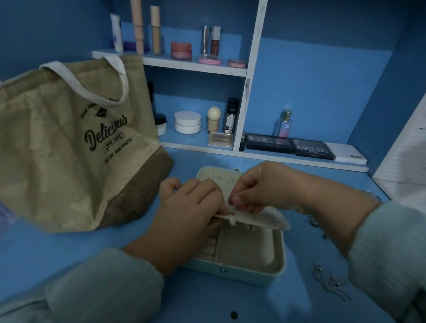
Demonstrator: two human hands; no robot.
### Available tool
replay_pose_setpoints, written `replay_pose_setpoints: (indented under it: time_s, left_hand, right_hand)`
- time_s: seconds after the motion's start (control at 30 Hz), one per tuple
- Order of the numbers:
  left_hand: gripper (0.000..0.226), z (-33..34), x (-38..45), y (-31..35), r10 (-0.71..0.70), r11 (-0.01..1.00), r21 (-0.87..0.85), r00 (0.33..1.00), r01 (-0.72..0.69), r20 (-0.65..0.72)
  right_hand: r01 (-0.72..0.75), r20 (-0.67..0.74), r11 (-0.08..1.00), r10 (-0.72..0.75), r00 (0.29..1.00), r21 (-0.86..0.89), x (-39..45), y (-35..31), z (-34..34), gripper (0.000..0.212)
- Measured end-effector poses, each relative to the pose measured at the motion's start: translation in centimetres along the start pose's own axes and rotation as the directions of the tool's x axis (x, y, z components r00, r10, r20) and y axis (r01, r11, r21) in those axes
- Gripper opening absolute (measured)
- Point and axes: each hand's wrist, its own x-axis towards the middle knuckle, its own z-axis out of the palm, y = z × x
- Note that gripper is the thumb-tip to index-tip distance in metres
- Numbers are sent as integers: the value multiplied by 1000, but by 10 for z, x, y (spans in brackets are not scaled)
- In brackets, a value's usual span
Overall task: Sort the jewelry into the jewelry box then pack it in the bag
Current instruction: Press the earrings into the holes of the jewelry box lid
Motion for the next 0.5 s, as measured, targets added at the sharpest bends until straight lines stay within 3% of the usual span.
replay_pose_setpoints:
  time_s: [0.5]
  left_hand:
    - [16, -1, 0, 2, -33, 999, -29, 999, 33, -16]
  right_hand:
    - [42, -26, 998, -43, 999, -50, -3, 0, 4, 7]
